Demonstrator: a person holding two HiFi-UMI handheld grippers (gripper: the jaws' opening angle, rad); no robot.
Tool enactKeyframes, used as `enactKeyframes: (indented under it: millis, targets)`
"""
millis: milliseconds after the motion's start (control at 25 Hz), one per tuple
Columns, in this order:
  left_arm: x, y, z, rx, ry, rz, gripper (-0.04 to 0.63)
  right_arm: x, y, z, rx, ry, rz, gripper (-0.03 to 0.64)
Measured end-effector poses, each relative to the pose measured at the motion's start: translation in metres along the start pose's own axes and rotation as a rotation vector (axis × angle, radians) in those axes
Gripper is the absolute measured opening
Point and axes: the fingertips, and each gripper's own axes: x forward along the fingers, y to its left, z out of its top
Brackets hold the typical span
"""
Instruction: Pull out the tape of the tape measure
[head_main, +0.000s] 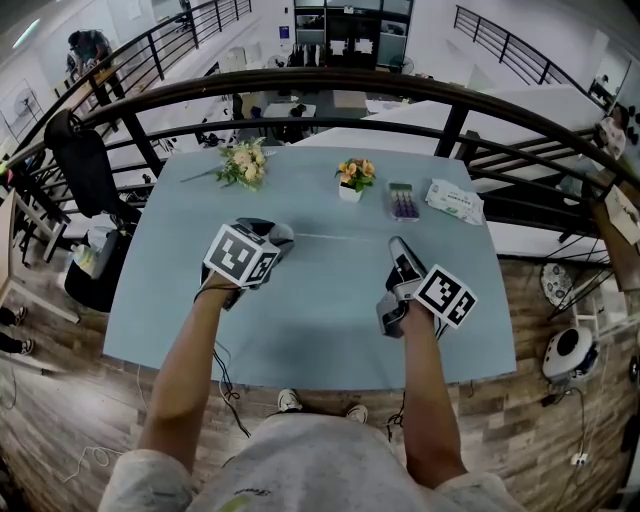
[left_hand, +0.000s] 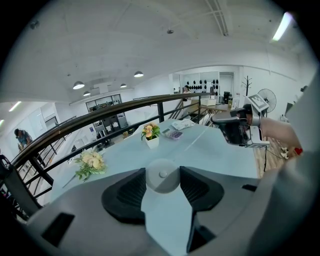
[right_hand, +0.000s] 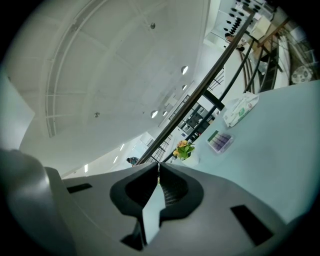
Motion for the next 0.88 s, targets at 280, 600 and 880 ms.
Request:
enactKeyframes:
  millis: [280,600,880]
  targets:
    - [-0.003,0.008,-0.003,-0.011,-0.003,0.007,0.212,-0.004,-0.008,0.011,0.001,-0.033,-0.022,0.017]
    - [0.001,0.004,-0.006,-0.001,0.005,0.003,0.213,-0.004,-0.01,0.008,0.023,-0.03,-0.022,0.017]
    - [0.004,-0.001,-0.013,0.014,0.013,-0.013,0.213,-0.004,-0.009,-0.002,0.026,-0.012,-0.025,0.017]
